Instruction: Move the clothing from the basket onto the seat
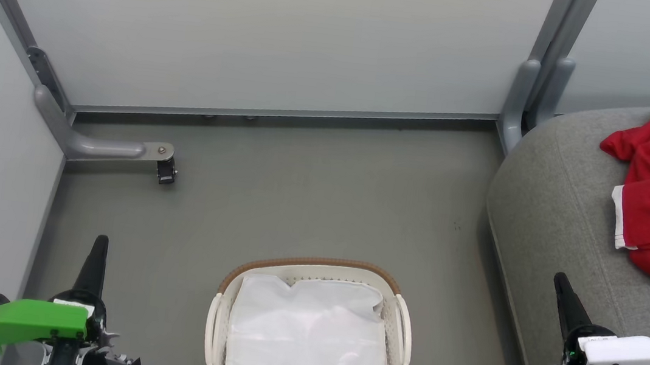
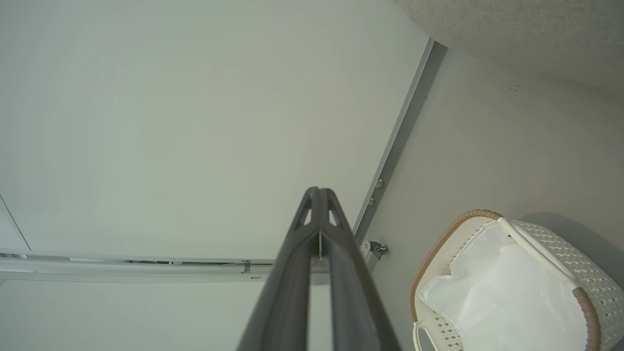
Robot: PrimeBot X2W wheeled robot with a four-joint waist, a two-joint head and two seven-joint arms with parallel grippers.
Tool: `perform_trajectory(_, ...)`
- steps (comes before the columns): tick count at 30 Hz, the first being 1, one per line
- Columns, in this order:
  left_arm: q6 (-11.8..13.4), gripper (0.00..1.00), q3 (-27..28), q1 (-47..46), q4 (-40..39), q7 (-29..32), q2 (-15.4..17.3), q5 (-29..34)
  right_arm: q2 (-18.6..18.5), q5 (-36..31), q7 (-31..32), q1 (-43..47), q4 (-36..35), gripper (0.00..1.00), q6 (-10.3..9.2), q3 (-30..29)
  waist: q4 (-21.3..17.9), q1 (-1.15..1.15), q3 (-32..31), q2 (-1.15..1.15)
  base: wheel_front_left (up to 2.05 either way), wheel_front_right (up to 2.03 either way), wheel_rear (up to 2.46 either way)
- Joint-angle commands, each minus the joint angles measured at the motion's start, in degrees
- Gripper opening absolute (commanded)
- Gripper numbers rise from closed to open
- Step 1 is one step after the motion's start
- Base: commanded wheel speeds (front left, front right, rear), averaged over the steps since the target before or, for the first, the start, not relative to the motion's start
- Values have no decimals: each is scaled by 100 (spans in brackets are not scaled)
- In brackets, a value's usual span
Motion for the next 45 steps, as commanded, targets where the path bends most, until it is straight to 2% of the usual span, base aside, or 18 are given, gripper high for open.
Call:
perform_trajectory(1,-31,0,31,-145,-38,22,27,-134,-33,125,34,-90,-46,0,-3,-34,-4,0,-1,0,0,0,0)
perform_trajectory(25,-128,0,241,-245,-26,299,6,-971,-40,1089,286,-107,-77,0,-2,-139,-70,0,-23,0,0,0,0)
perform_trajectory(45,-125,0,270,-226,-23,306,-14,-909,-40,1068,286,-104,-76,0,-2,-134,-70,0,-23,0,0,0,0)
